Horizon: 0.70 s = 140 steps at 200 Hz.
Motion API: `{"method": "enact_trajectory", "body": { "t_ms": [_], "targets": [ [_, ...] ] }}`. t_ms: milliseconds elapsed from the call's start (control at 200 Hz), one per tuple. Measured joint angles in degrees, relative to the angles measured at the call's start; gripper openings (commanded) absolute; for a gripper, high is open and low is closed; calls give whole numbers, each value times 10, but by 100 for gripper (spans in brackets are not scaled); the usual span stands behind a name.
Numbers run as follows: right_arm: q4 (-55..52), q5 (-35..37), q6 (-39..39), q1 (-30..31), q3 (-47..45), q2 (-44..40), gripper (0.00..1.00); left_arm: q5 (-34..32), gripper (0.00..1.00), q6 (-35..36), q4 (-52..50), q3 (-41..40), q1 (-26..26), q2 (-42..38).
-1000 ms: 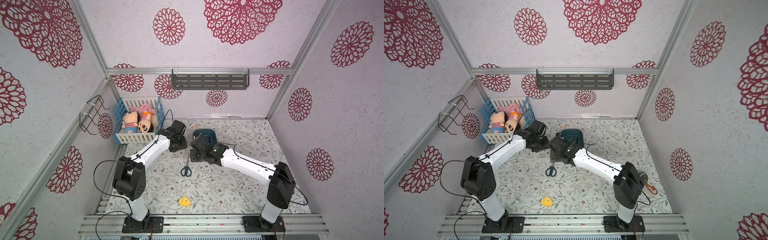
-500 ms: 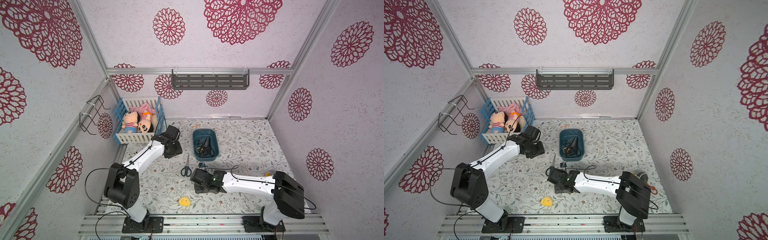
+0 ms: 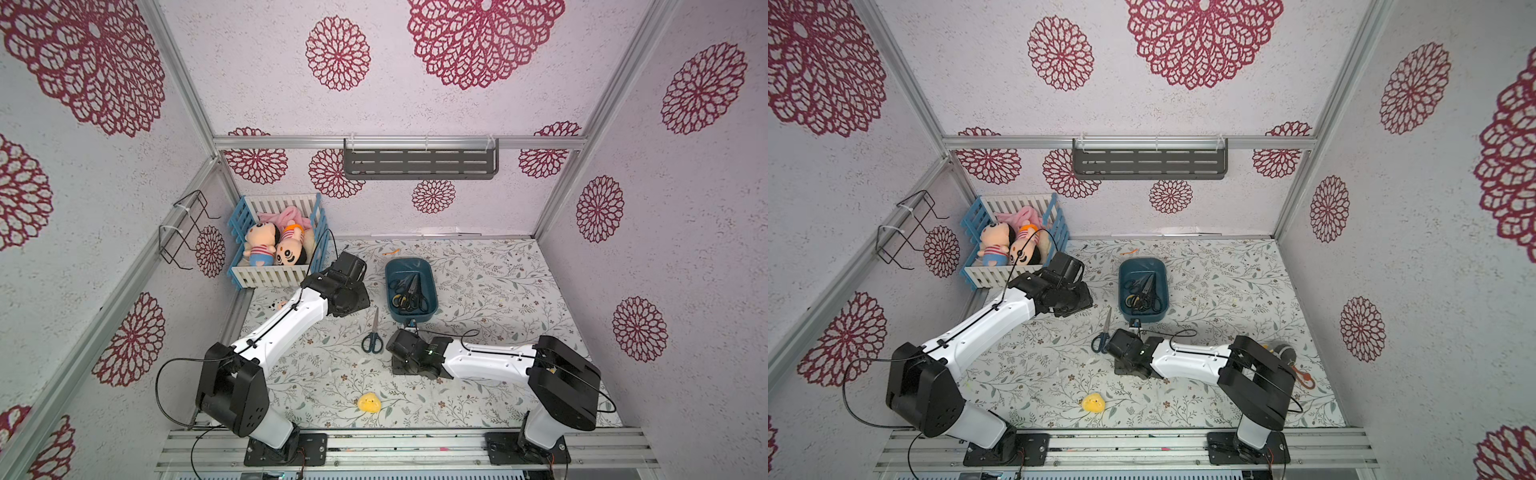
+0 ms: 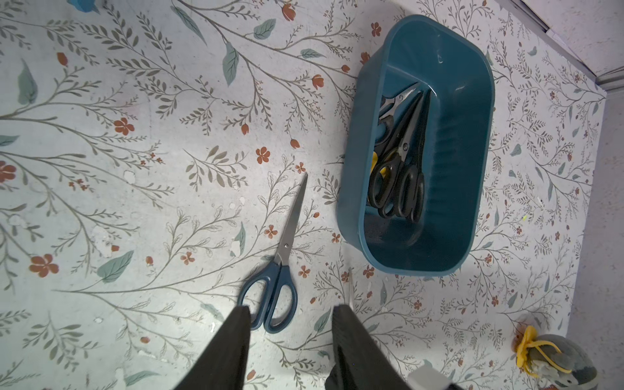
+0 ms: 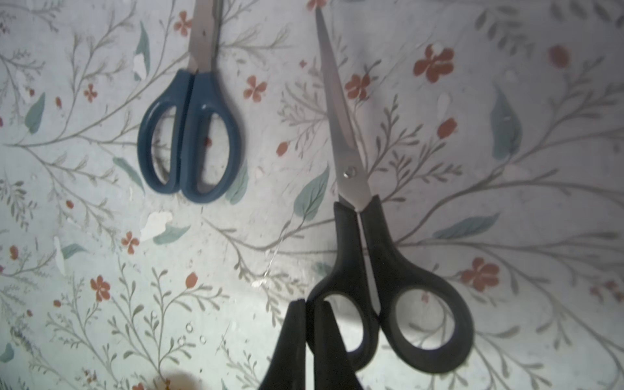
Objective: Take the scissors out of the storage box
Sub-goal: Place the scissors at the center of the board.
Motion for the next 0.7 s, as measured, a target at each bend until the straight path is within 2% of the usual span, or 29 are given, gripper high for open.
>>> {"method": "enact_trajectory", "body": {
  "t_ms": [190, 375, 700],
  "targets": [
    [6, -14, -40, -43, 46, 43, 0, -11, 41, 1, -2, 0, 0, -1],
    [13, -26, -73, -53, 81, 82, 0, -18, 42, 3, -4, 0, 0, -1],
    [25, -60, -53, -46, 76, 82, 0, -19, 42, 5, -6, 2, 1, 2]
  ]
}}
